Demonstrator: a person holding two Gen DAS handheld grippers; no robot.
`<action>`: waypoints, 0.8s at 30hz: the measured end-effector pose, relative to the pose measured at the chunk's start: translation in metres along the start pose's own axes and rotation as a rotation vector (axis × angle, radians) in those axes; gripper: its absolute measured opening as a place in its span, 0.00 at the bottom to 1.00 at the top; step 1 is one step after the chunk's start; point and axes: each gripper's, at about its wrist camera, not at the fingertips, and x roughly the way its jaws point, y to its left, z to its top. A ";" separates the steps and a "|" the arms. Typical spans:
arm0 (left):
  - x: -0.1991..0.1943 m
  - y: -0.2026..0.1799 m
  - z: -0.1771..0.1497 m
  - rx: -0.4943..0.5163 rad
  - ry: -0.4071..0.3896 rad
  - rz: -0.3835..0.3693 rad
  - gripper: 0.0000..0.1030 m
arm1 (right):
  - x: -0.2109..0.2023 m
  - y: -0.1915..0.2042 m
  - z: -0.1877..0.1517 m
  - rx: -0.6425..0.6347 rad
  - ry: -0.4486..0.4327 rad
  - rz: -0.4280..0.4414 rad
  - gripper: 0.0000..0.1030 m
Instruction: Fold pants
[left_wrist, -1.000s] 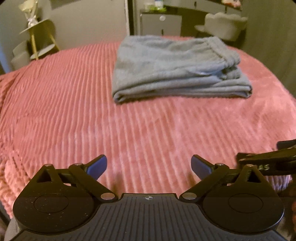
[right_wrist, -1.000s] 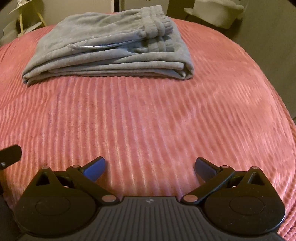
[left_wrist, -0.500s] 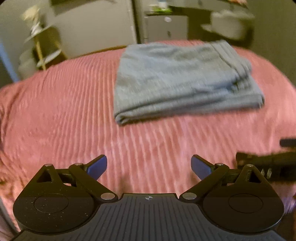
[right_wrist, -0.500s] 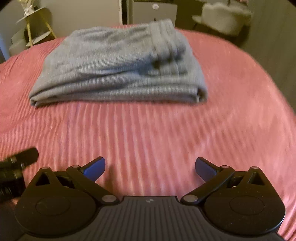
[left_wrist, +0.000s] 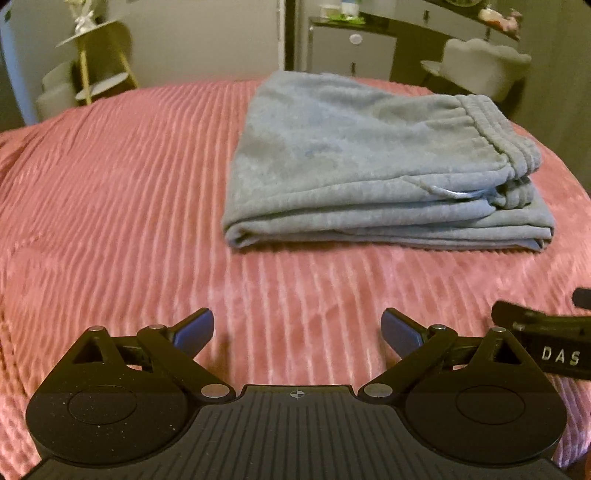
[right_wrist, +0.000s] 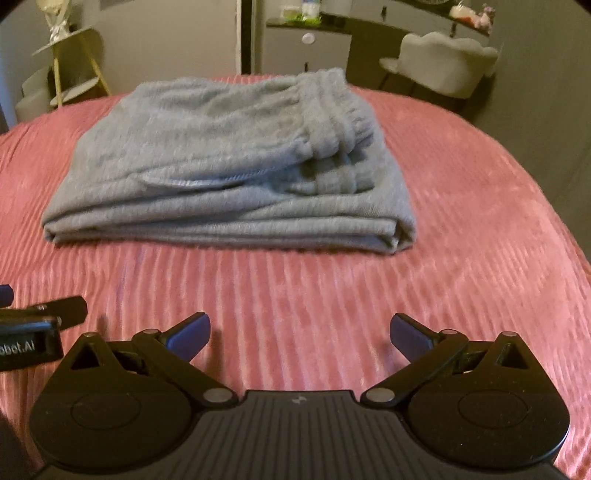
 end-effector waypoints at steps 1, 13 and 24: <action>0.002 -0.002 0.000 0.011 0.003 0.003 0.97 | 0.000 0.000 0.000 0.001 -0.011 0.000 1.00; 0.005 -0.010 0.006 0.036 -0.019 -0.049 0.97 | 0.007 -0.002 0.007 0.022 -0.060 0.015 1.00; 0.009 -0.005 0.010 0.016 -0.028 -0.030 0.97 | 0.019 -0.006 0.008 0.041 -0.025 0.001 1.00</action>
